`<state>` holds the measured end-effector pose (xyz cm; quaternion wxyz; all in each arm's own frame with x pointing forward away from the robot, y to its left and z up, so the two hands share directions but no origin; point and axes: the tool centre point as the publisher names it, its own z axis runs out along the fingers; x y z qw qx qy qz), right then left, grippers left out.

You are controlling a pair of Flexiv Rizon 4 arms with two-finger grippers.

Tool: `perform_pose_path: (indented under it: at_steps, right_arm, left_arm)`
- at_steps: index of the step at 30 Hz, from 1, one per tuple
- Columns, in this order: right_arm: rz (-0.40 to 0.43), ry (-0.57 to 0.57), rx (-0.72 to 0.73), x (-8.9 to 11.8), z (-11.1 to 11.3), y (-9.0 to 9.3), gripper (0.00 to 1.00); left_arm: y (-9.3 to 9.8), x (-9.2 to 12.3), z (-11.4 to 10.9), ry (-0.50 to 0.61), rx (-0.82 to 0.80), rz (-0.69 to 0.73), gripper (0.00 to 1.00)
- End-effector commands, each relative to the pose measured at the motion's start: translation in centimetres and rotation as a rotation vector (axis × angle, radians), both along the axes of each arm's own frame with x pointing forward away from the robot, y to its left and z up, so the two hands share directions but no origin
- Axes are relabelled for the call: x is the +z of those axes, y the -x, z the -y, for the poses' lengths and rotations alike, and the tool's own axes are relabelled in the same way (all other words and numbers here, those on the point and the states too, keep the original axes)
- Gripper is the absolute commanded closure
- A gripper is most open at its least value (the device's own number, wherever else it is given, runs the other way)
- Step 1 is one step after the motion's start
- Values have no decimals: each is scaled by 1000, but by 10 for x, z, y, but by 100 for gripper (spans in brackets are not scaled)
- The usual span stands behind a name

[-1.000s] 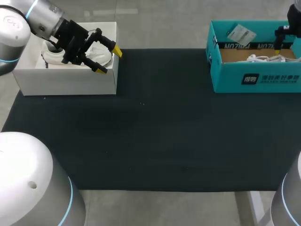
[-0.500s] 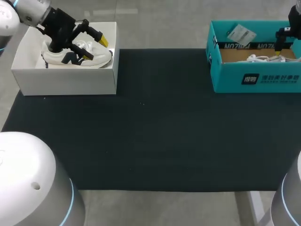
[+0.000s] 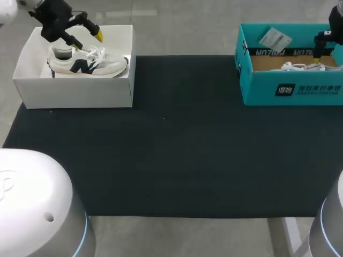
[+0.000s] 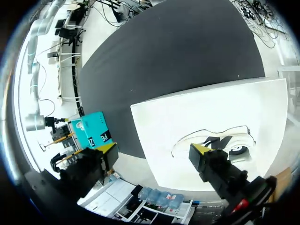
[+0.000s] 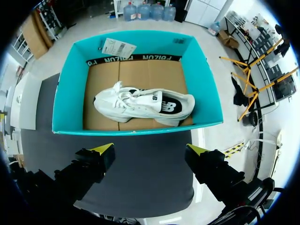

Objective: Take the shoe out of the shoebox, open the shoe tongue, remove and reinsert the insole, then place the shoe into the shoebox

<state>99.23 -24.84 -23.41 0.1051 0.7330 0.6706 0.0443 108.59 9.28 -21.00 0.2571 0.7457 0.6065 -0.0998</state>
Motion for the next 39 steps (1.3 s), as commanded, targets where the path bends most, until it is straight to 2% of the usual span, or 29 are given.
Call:
perform_pose_path:
  at_steps: [1, 7, 12, 17, 21, 39]
  right_arm:
    - [3, 1, -1, 0, 0, 1, 0]
    - [3, 1, -1, 0, 0, 1, 0]
    - [3, 1, -1, 0, 0, 1, 0]
    - [3, 1, -1, 0, 0, 1, 0]
    - [3, 1, -1, 0, 0, 1, 0]
    - [3, 1, -1, 0, 0, 1, 0]
  left_arm:
    - [-15, -4, -14, -128, 37, 11, 0]
    - [-41, -15, -44, -236, 107, -9, 0]
    - [-56, -36, -65, -228, 177, -125, 0]
    - [-75, -63, -94, -262, 251, -146, 0]
    - [-85, -74, -107, -253, 278, -167, 0]
    - [-85, -74, -107, -253, 278, -167, 0]
